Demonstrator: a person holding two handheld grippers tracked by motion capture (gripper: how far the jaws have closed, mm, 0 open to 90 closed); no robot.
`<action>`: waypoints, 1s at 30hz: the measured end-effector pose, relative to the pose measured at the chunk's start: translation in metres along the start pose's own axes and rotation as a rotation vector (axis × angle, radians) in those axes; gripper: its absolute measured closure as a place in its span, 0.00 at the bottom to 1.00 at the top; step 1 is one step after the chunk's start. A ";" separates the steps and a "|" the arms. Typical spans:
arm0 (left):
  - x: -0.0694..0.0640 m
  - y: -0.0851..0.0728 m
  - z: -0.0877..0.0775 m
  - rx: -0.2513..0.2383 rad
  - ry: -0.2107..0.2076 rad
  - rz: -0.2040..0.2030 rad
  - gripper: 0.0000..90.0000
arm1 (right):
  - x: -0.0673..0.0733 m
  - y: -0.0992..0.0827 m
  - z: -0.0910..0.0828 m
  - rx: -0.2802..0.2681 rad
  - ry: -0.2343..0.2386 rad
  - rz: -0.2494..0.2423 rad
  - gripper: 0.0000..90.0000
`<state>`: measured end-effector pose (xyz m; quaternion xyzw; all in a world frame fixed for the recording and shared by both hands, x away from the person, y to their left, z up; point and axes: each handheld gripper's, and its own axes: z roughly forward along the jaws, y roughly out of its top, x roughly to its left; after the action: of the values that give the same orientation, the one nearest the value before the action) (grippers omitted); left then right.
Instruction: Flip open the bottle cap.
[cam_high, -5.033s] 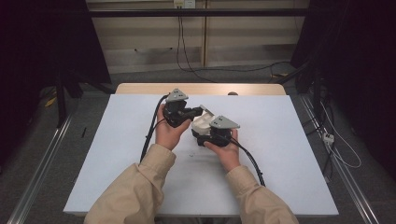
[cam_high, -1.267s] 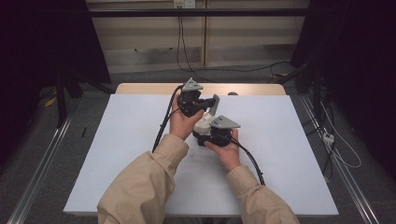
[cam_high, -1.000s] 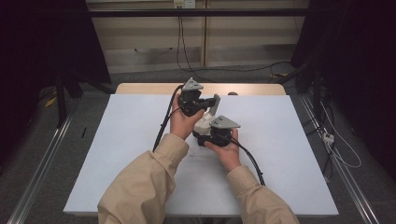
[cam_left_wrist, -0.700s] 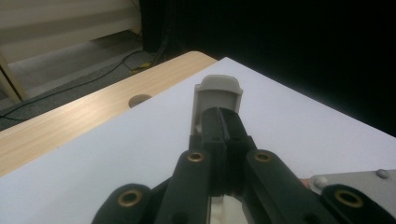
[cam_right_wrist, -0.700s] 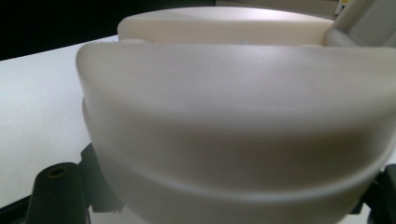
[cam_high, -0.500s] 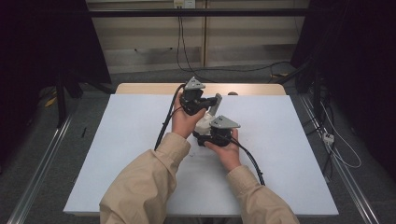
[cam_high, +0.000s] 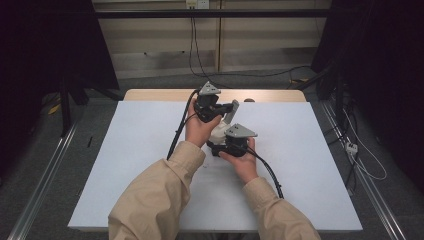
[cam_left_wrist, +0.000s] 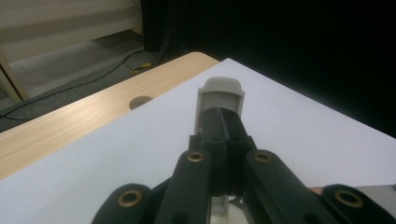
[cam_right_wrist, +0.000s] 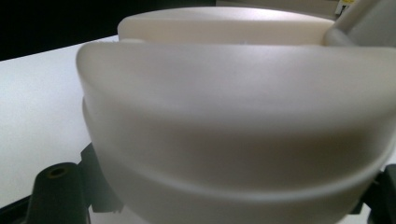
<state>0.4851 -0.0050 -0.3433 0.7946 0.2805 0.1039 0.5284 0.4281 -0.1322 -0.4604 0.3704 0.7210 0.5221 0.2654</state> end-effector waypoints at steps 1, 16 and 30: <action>0.000 0.000 0.000 0.002 0.000 0.006 1.00 | 0.000 0.000 0.000 0.000 0.000 0.000 0.21; 0.002 0.004 0.006 0.011 0.001 0.007 1.00 | -0.002 0.000 0.000 0.000 0.006 0.004 0.21; 0.002 0.003 0.011 0.013 -0.003 0.009 1.00 | -0.002 0.000 -0.001 0.002 0.009 0.005 0.21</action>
<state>0.4927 -0.0131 -0.3453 0.7996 0.2766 0.1031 0.5230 0.4289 -0.1341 -0.4601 0.3700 0.7217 0.5238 0.2605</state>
